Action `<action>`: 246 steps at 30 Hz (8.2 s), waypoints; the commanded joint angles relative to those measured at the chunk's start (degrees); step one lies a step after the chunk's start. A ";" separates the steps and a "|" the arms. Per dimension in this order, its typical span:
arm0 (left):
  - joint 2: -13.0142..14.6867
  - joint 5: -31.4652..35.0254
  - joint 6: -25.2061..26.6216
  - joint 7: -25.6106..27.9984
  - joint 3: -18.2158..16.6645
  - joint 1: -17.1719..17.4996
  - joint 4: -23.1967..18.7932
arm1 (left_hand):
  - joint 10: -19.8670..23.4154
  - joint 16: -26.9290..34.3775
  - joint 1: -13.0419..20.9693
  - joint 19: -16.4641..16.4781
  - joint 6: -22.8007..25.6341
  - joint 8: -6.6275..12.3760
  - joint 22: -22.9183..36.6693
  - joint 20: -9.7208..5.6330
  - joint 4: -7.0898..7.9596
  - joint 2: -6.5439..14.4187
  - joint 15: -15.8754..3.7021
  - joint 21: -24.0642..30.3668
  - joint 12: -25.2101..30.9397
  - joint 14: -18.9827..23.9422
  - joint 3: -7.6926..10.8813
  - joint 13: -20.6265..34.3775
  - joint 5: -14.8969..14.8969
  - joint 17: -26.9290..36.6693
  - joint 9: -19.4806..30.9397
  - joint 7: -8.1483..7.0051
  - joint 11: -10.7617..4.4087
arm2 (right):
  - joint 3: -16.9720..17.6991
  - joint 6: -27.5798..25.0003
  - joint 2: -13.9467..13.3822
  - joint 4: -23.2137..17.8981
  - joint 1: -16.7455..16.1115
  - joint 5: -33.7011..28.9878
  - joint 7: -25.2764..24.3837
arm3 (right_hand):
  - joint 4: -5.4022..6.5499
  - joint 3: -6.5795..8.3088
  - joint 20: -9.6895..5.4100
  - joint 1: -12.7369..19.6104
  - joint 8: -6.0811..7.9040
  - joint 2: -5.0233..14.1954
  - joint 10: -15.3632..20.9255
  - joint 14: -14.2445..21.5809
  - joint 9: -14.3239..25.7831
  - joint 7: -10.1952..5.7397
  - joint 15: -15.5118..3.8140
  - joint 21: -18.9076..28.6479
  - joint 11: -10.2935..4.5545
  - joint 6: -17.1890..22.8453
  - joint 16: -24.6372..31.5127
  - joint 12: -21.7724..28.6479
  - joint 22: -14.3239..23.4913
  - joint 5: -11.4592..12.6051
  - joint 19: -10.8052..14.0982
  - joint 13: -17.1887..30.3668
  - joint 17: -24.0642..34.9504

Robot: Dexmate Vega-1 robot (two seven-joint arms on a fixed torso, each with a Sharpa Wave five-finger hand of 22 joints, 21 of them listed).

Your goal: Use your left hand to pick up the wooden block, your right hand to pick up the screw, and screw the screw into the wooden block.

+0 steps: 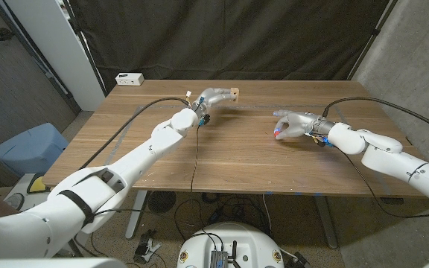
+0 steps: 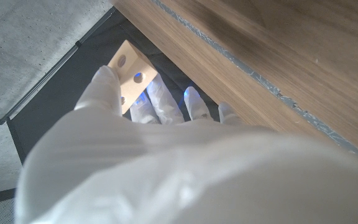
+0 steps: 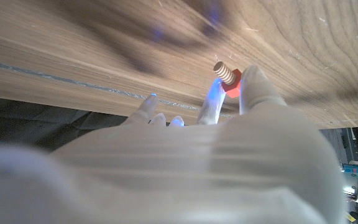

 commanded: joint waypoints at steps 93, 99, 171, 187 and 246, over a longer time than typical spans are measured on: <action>-18.09 -4.77 -20.38 -15.88 4.47 -14.94 41.02 | -1.48 0.17 -0.26 -0.56 1.28 0.66 0.22 0.33 0.01 0.85 -2.39 0.44 -0.19 -0.55 -0.33 -0.02 0.43 0.11 0.31 -0.26 0.01 | 11.19 -12.10 15.74 -8.97 -6.30 30.99 -20.16 | 0.09 -0.84 0.56 1.85 3.79 1.15 3.24 2.36 2.01 1.29 1.27 -0.18 1.78 2.37 0.31 0.08 0.29 -0.24 1.16 0.38 0.25; -19.08 -5.29 -18.93 -15.93 4.70 -15.34 41.85 | -1.55 0.16 -0.29 -0.58 1.28 0.66 0.22 0.31 0.01 0.90 -2.38 0.44 -0.19 -0.60 -0.34 -0.02 0.44 0.11 0.31 -0.26 -0.01 | 11.55 -11.47 17.96 -8.09 -6.09 32.93 -21.79 | 0.07 -0.84 0.54 1.99 3.91 1.24 3.57 2.61 2.10 1.34 1.28 -0.12 1.94 2.30 0.37 0.13 0.29 -0.27 1.37 0.39 0.25; -21.29 -3.46 -20.47 -13.63 10.77 -17.49 42.48 | -3.12 0.07 -0.45 -1.35 0.55 0.51 0.23 -0.36 -0.09 1.10 -3.18 0.39 -0.51 -1.45 -0.52 -0.55 0.43 0.15 0.30 -0.29 -0.14 | 11.87 -0.56 32.15 2.43 -4.32 39.94 -33.30 | 0.35 -1.53 0.82 2.18 4.87 1.66 5.20 4.11 1.86 1.65 1.38 -0.29 3.17 2.61 0.40 -0.05 0.31 -0.70 1.86 0.46 0.43; -21.04 -2.77 -23.48 -13.38 10.44 -17.00 42.28 | -3.30 0.05 -0.56 -1.43 0.40 0.49 0.23 -0.40 -0.05 1.15 -3.13 0.40 -0.50 -1.60 -0.57 -0.62 0.43 0.15 0.30 -0.28 -0.13 | 11.42 3.20 35.14 4.64 -4.39 38.33 -35.89 | 0.41 -1.71 0.77 2.06 4.91 1.71 5.08 3.91 1.76 1.58 1.33 -0.42 3.16 2.37 0.25 -0.20 0.32 -0.73 1.49 0.48 0.48; -20.97 -2.09 -26.78 -15.23 8.82 -15.43 41.79 | -3.61 0.10 -0.71 -1.62 0.23 0.53 0.24 -0.31 -0.08 1.37 -2.94 0.44 -0.36 -1.81 -0.62 -0.77 0.47 0.13 0.30 -0.29 -0.08 | 9.76 5.96 37.41 6.52 -5.59 34.91 -37.64 | 0.43 -1.98 0.47 2.38 5.69 2.57 4.31 3.27 2.05 1.07 0.98 -0.52 2.29 1.86 -0.15 -0.62 0.33 -0.73 0.65 0.54 0.66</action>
